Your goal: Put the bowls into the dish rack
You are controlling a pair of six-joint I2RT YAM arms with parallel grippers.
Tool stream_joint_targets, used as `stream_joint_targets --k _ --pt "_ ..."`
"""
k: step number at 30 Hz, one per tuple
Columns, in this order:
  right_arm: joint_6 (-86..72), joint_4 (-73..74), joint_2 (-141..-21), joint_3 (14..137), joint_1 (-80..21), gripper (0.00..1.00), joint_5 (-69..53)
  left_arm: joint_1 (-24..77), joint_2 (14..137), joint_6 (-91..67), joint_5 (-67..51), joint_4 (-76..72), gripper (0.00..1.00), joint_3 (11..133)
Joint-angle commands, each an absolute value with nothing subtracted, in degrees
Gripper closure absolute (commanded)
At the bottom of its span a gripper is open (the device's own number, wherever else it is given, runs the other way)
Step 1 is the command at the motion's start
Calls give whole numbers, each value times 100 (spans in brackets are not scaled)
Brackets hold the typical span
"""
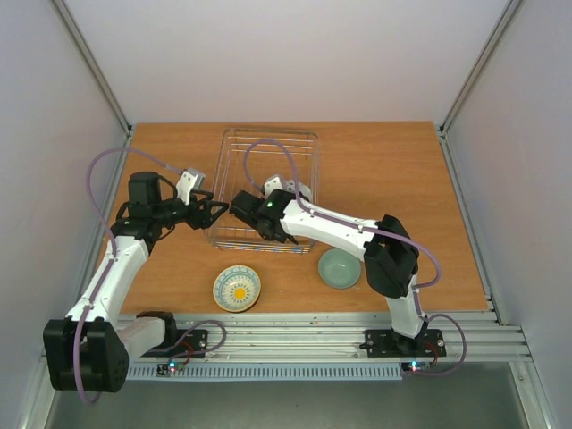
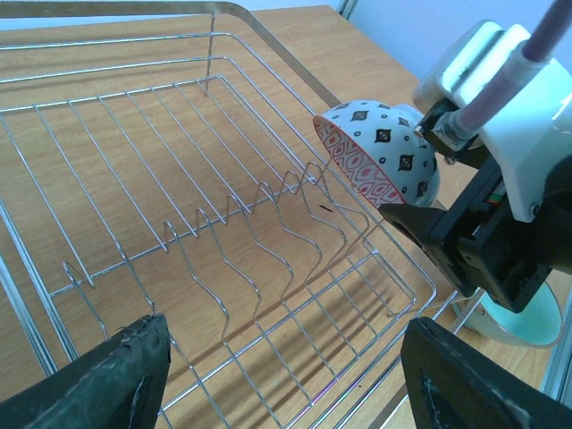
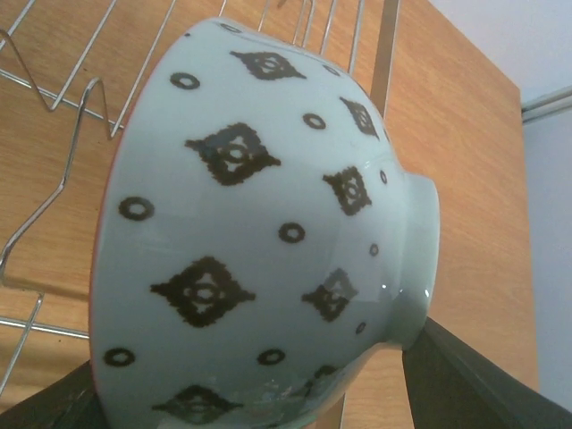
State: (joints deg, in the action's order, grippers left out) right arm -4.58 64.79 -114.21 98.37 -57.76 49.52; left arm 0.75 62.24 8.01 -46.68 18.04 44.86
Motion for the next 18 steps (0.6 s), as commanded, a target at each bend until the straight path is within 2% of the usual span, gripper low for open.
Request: stream_joint_targets --k 1,9,12,14,16,18 --pt "-368 6111 -11487 9813 -5657 99 4950 70 6251 887 -4745 1627 28 4434" --pt "-205 5785 -12003 9911 -5520 98 4442 70 6267 888 -4754 1632 28 4421" --pt "-255 5820 -12228 10021 -5520 93 4368 70 6276 896 -4759 1630 28 4421" --pt "-287 5812 -12319 10048 -5520 86 4368 70 6280 900 -4768 1631 28 4421" --pt "-306 5795 -12355 10061 -5520 74 4366 70 6283 898 -4768 1635 28 4414" --pt "-304 5749 -12338 10029 -5520 47 4360 70 6287 905 -4766 1633 28 4412"
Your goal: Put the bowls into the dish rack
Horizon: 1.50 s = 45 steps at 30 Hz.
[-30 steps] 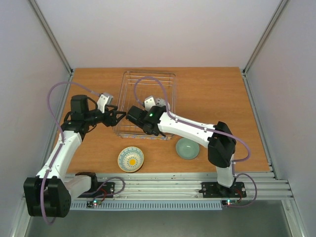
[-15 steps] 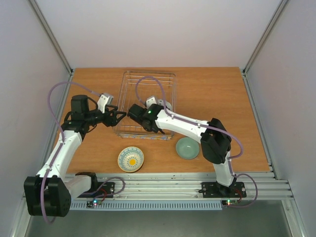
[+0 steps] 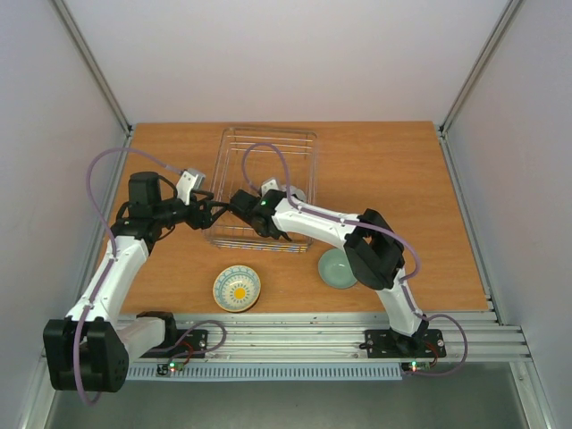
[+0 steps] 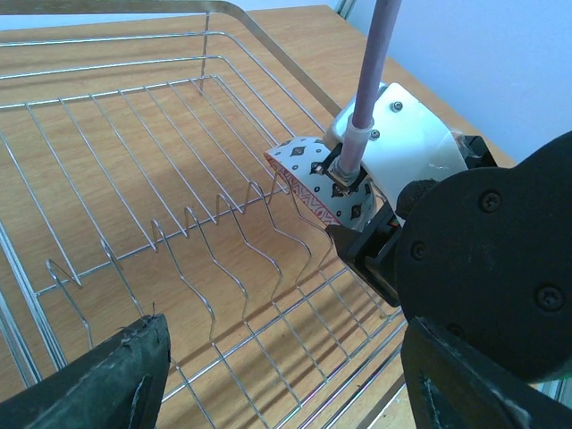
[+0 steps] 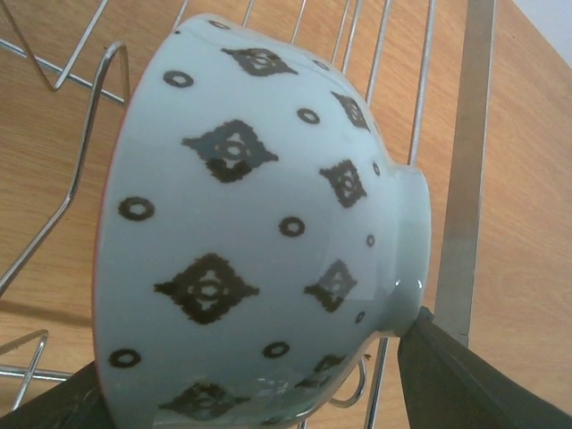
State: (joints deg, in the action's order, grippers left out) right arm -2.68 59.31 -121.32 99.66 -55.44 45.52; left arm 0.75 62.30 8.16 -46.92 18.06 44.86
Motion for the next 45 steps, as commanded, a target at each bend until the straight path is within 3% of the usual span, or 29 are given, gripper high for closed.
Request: stream_joint_targets --k 1,3,6,23,34,38,45 --pt "-290 5716 -12313 10004 -5515 35 4352 68 6292 905 -4766 1636 28 4404" --pt "-251 5628 -12232 9945 -5536 15 4346 70 6308 912 -4780 1621 28 4408" --pt "-171 5450 -12068 9812 -5565 2 4318 70 6332 917 -4780 1626 28 4411" --pt "553 4272 -10419 8794 -5757 1 2841 70 6325 932 -4758 1627 28 4412" --pt "83 4764 -9938 8614 -5736 1 3490 70 6206 944 -4752 1685 28 4406" --pt "-846 4890 -8869 7396 -5367 1 3397 70 6143 948 -4807 1695 28 4386" --pt "-1743 4688 -6470 5229 -4735 14 2570 -108 6211 905 -4907 1671 28 4405"
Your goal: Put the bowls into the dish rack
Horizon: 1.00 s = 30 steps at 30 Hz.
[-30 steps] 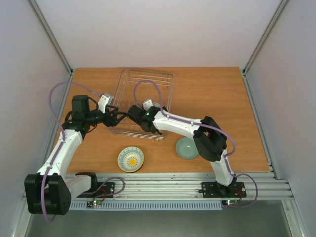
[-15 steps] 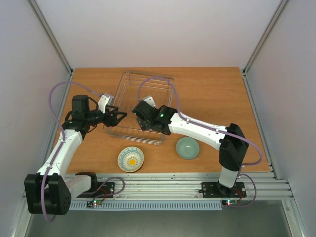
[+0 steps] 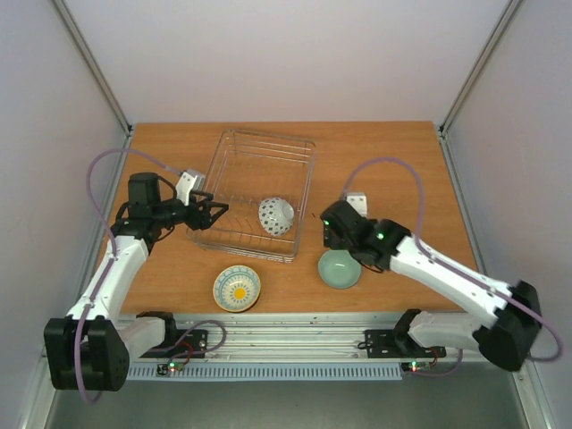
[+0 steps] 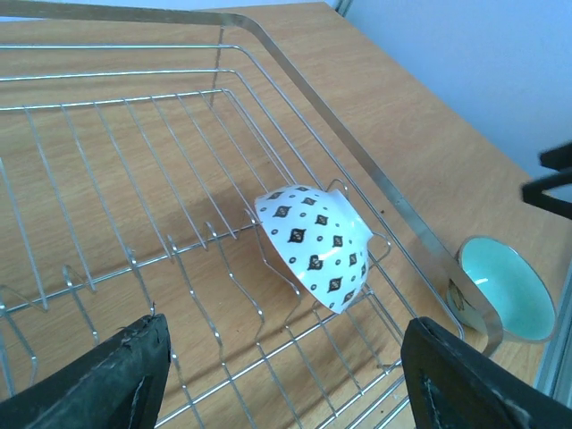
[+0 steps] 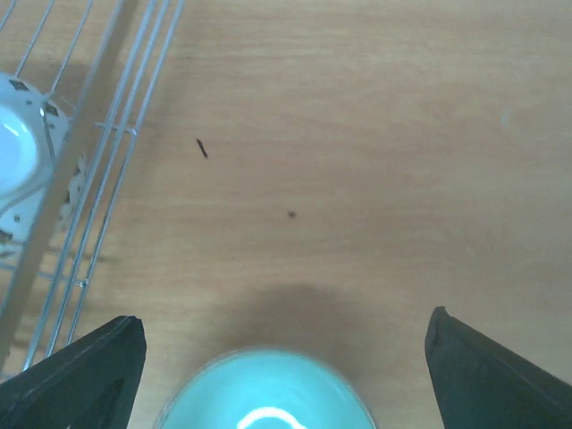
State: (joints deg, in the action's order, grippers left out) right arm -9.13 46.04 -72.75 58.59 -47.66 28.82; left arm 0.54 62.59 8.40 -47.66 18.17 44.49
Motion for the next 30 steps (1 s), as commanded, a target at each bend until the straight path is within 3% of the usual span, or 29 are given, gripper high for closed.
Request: stream_joint_targets --k 1,10,18,30 --pt "-1858 4765 -6270 5054 -4733 15 2557 -114 6218 905 -4911 1667 28 4404" --pt "-2672 4955 -4956 3779 -4729 28 2207 -127 6229 905 -4906 1682 28 4403" --pt "-2838 4509 -5175 3257 -4729 35 1867 -123 6297 904 -4944 1674 28 4403" --pt "-2809 3801 -5940 2966 -4726 68 1768 -124 6291 901 -4938 1673 28 4403"
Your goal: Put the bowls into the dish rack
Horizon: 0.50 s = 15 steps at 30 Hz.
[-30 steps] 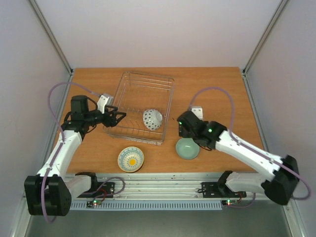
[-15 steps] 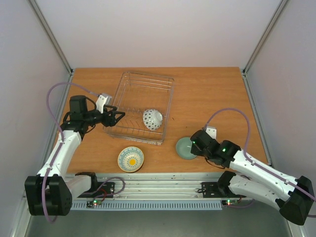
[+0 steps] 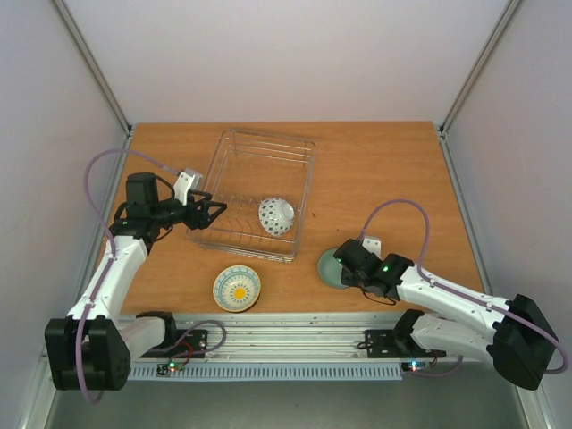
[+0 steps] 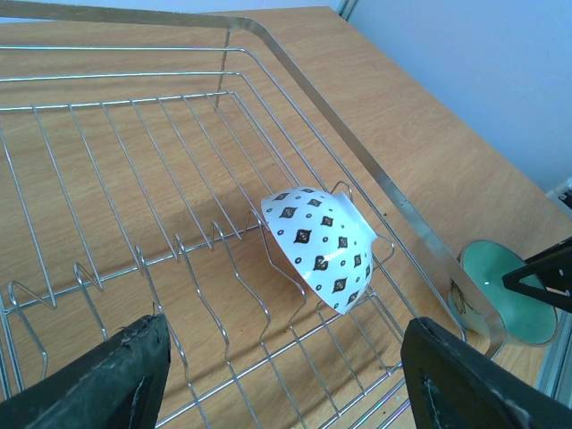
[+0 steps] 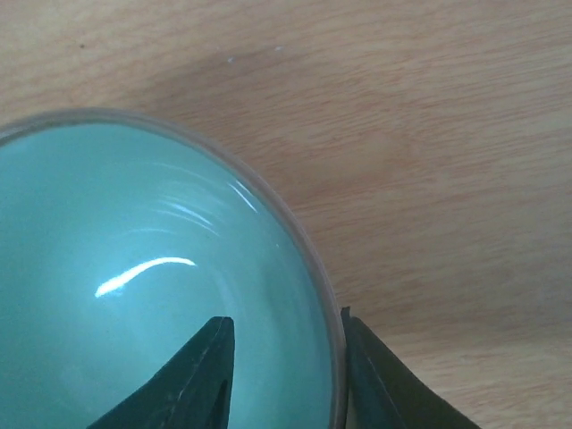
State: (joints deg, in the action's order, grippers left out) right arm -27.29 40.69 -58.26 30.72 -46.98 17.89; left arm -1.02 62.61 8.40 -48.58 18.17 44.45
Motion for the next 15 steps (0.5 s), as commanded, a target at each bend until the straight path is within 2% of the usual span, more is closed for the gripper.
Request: stream_joint_targets --k 1,6,11,15 --pt "-2805 3797 -5954 2956 -4728 73 1759 -123 6295 904 -4939 1671 28 4403" --pt "-2790 3962 -5873 2998 -4729 98 1853 -127 6304 905 -4955 1673 28 4403" --pt "-2604 4299 -5604 3214 -4729 99 2108 -125 6310 896 -4999 1671 28 4403" --pt "-2341 4845 -5348 3851 -4728 99 2636 -123 6319 918 -5097 1740 28 4433"
